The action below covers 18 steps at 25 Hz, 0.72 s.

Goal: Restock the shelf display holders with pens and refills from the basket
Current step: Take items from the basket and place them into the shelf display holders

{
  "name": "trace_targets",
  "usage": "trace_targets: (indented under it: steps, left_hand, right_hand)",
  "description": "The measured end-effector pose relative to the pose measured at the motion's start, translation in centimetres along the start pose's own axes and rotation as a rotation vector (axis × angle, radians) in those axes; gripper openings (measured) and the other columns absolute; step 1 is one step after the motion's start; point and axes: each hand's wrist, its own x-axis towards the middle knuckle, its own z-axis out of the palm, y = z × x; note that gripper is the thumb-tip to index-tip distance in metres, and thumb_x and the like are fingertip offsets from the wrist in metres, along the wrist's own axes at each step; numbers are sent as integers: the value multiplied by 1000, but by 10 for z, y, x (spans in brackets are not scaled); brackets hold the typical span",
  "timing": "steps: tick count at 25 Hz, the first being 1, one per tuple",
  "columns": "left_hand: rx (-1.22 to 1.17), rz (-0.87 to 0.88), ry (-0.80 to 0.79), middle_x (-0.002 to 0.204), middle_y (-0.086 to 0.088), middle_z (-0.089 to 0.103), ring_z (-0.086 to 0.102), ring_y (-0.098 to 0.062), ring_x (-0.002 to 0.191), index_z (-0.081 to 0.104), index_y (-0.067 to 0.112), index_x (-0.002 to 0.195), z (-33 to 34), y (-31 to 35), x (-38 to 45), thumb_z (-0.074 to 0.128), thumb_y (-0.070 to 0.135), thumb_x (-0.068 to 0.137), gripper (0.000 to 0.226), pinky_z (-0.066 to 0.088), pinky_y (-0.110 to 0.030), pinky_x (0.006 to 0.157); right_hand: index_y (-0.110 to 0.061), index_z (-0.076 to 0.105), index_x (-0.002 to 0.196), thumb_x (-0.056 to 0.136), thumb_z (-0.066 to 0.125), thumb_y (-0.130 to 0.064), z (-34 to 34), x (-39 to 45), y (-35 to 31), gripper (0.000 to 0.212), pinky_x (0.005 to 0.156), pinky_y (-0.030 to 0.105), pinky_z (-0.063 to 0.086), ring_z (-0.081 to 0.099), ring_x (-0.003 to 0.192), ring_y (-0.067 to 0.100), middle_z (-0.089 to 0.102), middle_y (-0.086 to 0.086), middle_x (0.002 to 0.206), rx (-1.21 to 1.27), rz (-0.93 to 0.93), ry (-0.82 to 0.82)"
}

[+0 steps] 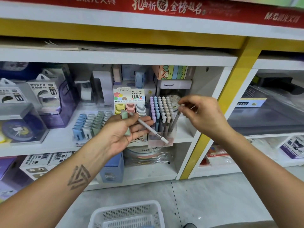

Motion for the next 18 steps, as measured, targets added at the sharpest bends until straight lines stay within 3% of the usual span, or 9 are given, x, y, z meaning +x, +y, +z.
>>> trace_targets:
  steps: [2, 5, 7, 11, 14, 16, 18]
  left_hand:
    - [24, 10, 26, 108, -32, 69, 71, -40, 99, 54, 6, 90, -3, 0, 2, 50, 2, 100, 11, 61, -48, 73]
    - [24, 27, 52, 108, -34, 68, 70, -43, 99, 53, 4, 89, -5, 1, 3, 50, 2, 99, 11, 60, -49, 78]
    - [-4, 33, 51, 108, -36, 66, 70, -44, 98, 51, 6, 94, -6, 2, 2, 51, 1, 99, 7, 60, -49, 79]
    - [-61, 35, 43, 107, -36, 65, 69, -46, 97, 53, 7, 93, -6, 3, 1, 55, -1, 95, 8, 61, -48, 75]
    - [-145, 25, 44, 95, -28, 69, 70, -47, 93, 55, 3, 86, -6, 4, 0, 59, -4, 90, 10, 61, -50, 70]
    - [-196, 24, 51, 93, -26, 70, 70, -46, 94, 56, 1, 85, -5, 5, 1, 60, -6, 88, 8, 60, -53, 72]
    - [-256, 29, 50, 97, -26, 70, 70, -46, 96, 57, 0, 87, -4, 7, 1, 59, -8, 88, 7, 59, -56, 74]
  right_hand:
    - [-18, 74, 105, 92, 71, -20, 7, -4, 2, 14, 73, 1, 39, 55, 71, -4, 71, -11, 90, -59, -47, -45]
    - [-18, 74, 103, 90, 72, -17, 16, -8, 3, 13, 73, 8, 42, 56, 76, -2, 74, -7, 94, -98, -111, -101]
    - [-21, 71, 105, 89, 74, -16, 17, -10, 3, 17, 72, 9, 45, 60, 75, -1, 72, -8, 90, -53, -60, -137]
    - [-19, 69, 96, 91, 71, -17, 20, -11, 5, 6, 76, 35, 57, 69, 82, 13, 73, -4, 86, -110, 2, -226]
    - [-18, 77, 101, 95, 65, -28, 18, -8, -1, 17, 79, 36, 54, 68, 92, 17, 74, -5, 100, -225, -68, -195]
    - [-20, 77, 99, 97, 61, -35, 14, -6, -11, 22, 72, 27, 52, 67, 84, 10, 74, -7, 95, -60, -21, -90]
    - [-20, 74, 96, 95, 65, -37, 10, -5, -22, 20, 60, 20, 52, 68, 70, 10, 74, -2, 80, 297, 155, -132]
